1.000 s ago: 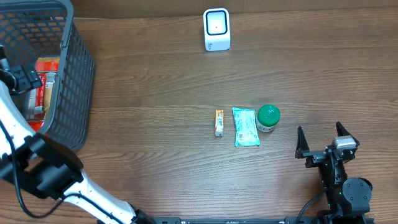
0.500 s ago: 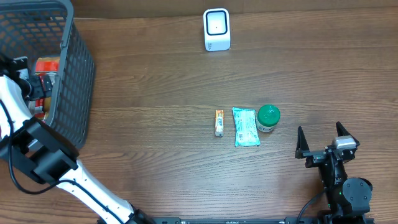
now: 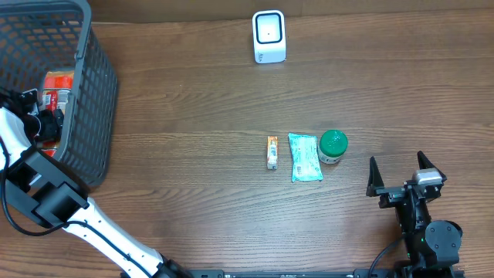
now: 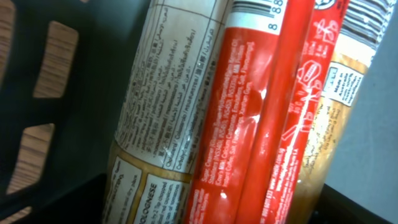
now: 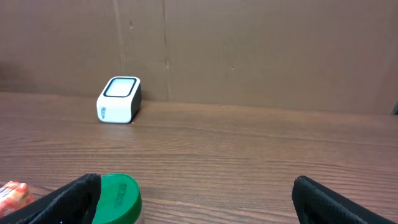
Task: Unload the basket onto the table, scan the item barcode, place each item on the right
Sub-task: 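Grasp the red and beige snack packs in the basket with left gripper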
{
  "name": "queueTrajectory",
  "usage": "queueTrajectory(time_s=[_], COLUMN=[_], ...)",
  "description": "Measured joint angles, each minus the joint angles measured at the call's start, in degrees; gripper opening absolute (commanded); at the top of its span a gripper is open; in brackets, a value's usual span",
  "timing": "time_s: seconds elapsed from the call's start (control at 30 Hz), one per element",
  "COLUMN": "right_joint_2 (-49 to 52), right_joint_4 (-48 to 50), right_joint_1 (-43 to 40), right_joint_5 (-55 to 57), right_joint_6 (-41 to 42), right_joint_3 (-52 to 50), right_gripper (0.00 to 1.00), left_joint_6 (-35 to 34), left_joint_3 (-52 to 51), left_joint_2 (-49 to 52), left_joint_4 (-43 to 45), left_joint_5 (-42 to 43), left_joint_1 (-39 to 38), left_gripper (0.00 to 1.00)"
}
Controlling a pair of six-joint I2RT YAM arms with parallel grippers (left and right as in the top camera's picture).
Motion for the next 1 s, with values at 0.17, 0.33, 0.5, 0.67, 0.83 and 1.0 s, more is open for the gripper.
queueTrajectory(time_s=[0.17,0.33,0.5,0.67,0.83,1.0], right_joint_2=[0.0,0.0,0.0,0.0,0.0,0.0], right_joint_4=[0.0,0.0,0.0,0.0,0.0,0.0], right_joint_1=[0.0,0.0,0.0,0.0,0.0,0.0], right_joint_5=[0.0,0.0,0.0,0.0,0.0,0.0], right_joint_6=[0.0,0.0,0.0,0.0,0.0,0.0], right_joint_3=[0.0,0.0,0.0,0.0,0.0,0.0], right_gripper=[1.0,1.0,1.0,1.0,1.0,1.0], left_joint_6=[-0.2,-1.3,-1.4,-1.5,-1.6,-1.7], left_joint_3=[0.0,0.1,0.1,0.2,0.2,0.4], left_joint_2=[0.0,0.0,0.0,0.0,0.0,0.0], left_joint_4=[-1.7,-2.1,-2.3,-2.3,-2.3,-2.5], left_joint_5=[0.6,-0.4,-0.6,-0.7,-0.7,-0.3], left_joint_1=[-0.5,-1.9,-2.6,-2.6,-2.6,-2.8], left_gripper=[0.84,0.9,0.87,0.74,0.57,0.17])
